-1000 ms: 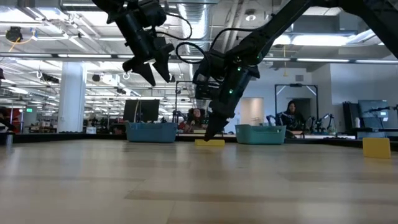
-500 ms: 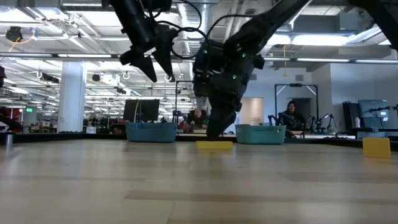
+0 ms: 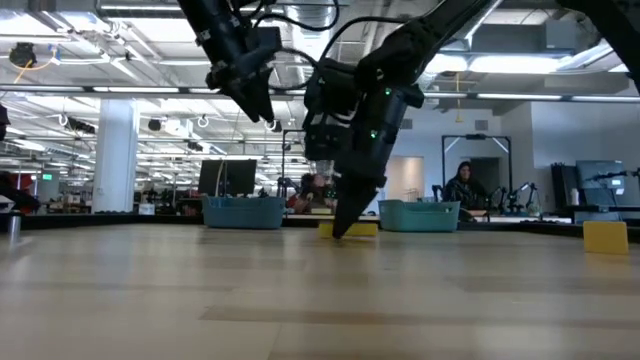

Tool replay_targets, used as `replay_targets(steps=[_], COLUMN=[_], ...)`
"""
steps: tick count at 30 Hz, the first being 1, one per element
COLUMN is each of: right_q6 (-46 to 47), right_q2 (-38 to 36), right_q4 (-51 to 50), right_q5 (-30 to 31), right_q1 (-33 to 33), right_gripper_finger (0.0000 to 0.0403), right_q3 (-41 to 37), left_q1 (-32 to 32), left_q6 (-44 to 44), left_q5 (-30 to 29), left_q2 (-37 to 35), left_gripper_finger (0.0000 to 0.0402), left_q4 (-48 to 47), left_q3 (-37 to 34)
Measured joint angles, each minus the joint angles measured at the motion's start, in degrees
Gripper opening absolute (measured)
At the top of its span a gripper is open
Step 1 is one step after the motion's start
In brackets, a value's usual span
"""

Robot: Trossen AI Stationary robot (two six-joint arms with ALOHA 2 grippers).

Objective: Sort & place blocks by color
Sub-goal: Put the top yellow block into the orange bin

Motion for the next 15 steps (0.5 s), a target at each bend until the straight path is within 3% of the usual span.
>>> replay_targets(steps=[4,7,11,15], right_q6=[7.3,17.1,31.1,44.1], right_q2=[2.5,3.2,3.3,2.5], right_q4=[1.0,2.8,5.6,7.6], right_q5=[0.1,0.9,6.6,11.9], right_q1=[0.7,1.5,3.5,5.6], right_gripper_finger=[0.0238,0.0221,0.0165,0.0094], right_q3=[0.2,0.3,0.0,-0.1], left_q1=[1.5,2.5,5.3,10.0], left_q6=[6.6,9.3,15.1,21.4], left_q5=[5.5,5.2,5.8,12.9], left_q2=[-2.6,-5.9,-10.0,-11.6], left_gripper_finger=[0.0306,0.0306,0.0306,0.0306], left_q4=[-3.1,-4.4,-0.2,6.4], left_q3=[0.0,0.0,0.0,0.0])
